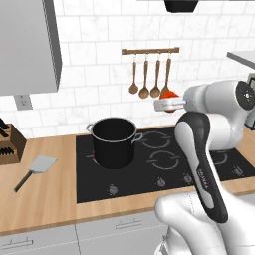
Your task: Put the tomato and squash in the pot. Retrieve the spatula and lightly stir the vegetables in the pot.
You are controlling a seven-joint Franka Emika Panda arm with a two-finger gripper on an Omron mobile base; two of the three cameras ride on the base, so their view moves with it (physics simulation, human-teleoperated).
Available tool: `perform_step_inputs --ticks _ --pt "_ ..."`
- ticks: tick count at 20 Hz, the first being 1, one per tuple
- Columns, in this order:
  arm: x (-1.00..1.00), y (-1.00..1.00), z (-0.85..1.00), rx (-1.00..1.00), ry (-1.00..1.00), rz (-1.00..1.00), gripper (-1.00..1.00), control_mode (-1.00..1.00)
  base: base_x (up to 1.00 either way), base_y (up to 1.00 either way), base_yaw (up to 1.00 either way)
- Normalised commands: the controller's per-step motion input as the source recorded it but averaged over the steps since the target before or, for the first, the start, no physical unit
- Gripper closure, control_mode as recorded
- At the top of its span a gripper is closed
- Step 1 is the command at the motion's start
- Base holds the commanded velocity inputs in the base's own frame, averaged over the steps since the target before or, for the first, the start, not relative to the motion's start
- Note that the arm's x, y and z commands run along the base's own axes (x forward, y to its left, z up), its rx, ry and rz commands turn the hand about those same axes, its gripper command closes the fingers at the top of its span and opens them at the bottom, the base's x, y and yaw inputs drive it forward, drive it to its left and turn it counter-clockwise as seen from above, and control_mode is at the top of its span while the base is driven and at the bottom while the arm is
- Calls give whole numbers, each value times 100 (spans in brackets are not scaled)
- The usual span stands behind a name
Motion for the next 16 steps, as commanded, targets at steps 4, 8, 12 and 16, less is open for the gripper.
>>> perform_step_inputs --ticks 4,8,12,16 --pt "47 53 -32 0 7 3 100 -100 0 0 0" --pt "46 45 -19 0 8 0 100 -100 0 0 0" --pt "37 31 -26 0 3 0 100 -100 0 0 0" --pt "29 33 -23 -1 4 0 100 -100 0 0 0"
